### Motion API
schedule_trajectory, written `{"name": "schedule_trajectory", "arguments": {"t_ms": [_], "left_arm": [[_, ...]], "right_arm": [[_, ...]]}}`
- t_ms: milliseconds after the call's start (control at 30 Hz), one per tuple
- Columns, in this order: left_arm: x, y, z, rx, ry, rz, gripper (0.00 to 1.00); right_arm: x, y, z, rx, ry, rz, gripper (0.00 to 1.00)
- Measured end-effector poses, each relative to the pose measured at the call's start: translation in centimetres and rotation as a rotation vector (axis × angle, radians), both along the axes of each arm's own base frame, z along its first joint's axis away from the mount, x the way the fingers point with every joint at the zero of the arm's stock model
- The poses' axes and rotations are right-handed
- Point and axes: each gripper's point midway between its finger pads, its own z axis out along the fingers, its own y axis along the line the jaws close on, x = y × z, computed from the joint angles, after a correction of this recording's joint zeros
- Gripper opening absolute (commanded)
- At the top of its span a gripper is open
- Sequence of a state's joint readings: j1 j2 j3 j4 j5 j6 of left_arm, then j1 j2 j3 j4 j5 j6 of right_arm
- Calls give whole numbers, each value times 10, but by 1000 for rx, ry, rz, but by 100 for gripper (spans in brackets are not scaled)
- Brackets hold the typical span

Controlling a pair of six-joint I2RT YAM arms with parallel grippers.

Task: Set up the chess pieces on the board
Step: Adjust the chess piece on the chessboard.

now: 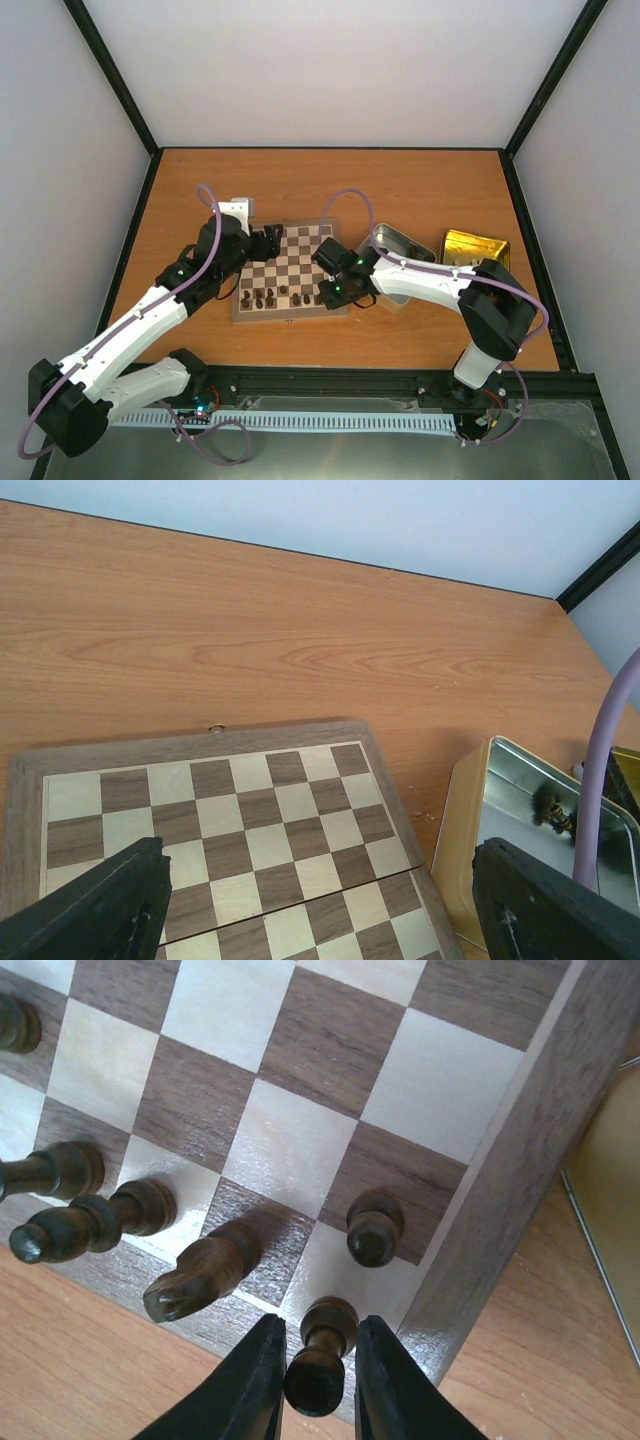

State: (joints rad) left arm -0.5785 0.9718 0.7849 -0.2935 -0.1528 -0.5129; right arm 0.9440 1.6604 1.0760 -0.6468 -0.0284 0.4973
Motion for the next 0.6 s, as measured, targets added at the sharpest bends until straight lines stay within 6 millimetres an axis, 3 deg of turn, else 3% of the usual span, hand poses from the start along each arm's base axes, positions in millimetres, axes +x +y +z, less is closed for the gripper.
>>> {"name": "schedule_trajectory", "arguments": {"t_ms": [400,600], "left_arm": [[0,0,0,0,0,0,83],[0,0,0,0,0,0,83]], "right_arm": [[5,-3,0,-16,-22,-30,20],[5,-3,-2,-16,-16,-40,31]]}}
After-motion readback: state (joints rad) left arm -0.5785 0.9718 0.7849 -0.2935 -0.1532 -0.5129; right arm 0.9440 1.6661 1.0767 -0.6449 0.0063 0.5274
